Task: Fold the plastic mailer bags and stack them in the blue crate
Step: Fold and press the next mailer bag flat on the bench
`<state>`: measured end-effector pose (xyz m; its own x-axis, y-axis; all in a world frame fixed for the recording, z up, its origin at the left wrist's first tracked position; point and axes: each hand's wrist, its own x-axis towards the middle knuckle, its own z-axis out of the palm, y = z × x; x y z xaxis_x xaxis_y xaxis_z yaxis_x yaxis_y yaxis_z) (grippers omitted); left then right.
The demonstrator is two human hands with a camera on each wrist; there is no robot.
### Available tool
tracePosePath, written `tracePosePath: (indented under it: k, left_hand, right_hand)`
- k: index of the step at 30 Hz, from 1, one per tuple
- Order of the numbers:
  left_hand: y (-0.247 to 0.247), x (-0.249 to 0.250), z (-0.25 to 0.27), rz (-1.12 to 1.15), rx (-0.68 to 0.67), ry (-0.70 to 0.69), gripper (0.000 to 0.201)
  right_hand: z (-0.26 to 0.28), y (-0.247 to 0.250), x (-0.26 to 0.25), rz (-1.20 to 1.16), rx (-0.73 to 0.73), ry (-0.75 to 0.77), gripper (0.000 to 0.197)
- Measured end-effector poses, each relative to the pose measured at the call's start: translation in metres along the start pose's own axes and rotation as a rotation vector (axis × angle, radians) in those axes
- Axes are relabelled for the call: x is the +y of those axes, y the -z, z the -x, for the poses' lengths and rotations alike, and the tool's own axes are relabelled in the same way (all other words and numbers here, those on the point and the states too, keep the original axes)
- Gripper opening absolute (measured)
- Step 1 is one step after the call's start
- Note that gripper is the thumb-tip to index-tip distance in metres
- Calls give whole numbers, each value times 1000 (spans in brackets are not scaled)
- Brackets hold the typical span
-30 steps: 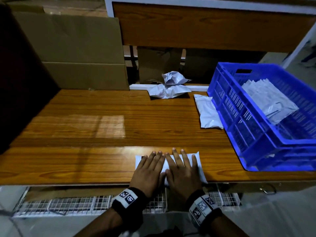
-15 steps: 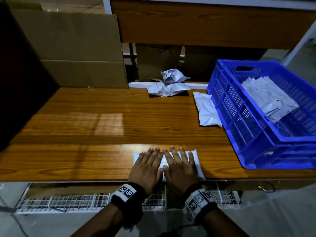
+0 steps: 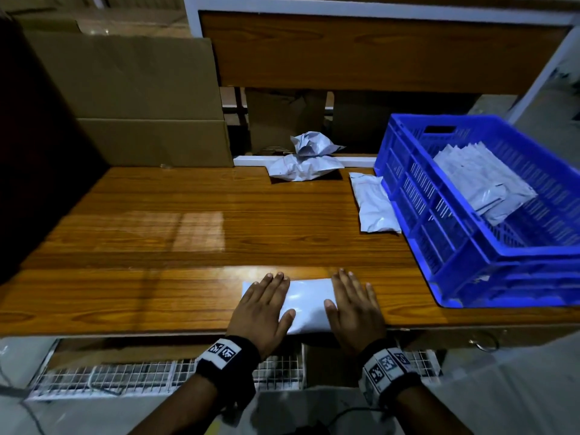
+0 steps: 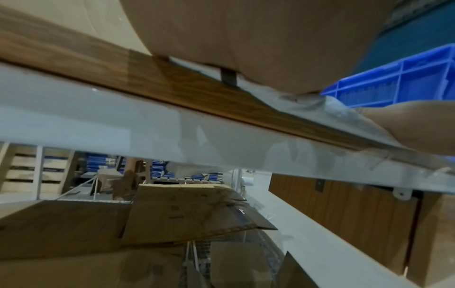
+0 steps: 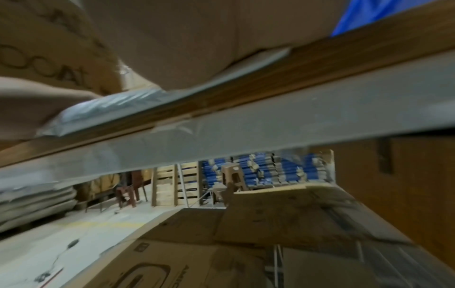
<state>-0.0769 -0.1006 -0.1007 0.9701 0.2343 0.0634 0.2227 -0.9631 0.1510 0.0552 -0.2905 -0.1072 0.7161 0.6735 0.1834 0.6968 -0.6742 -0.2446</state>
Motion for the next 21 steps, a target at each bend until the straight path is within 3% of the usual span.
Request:
tracePosePath:
  k: [8, 13, 17, 21]
  left_hand:
    - [4, 0, -4, -27, -69, -1, 72]
    - [10, 29, -8, -24, -27, -23, 69]
    - [3, 35, -10, -4, -38, 23, 67]
    - [-1, 32, -9, -28, -47, 3, 66]
  right_hand:
    - [-2, 7, 5, 117, -8, -34, 68]
    - [-5, 12, -44, 153, 55, 179, 61]
    - [0, -5, -51, 74, -20, 124, 62]
    - [1, -9, -46, 64, 6, 119, 60]
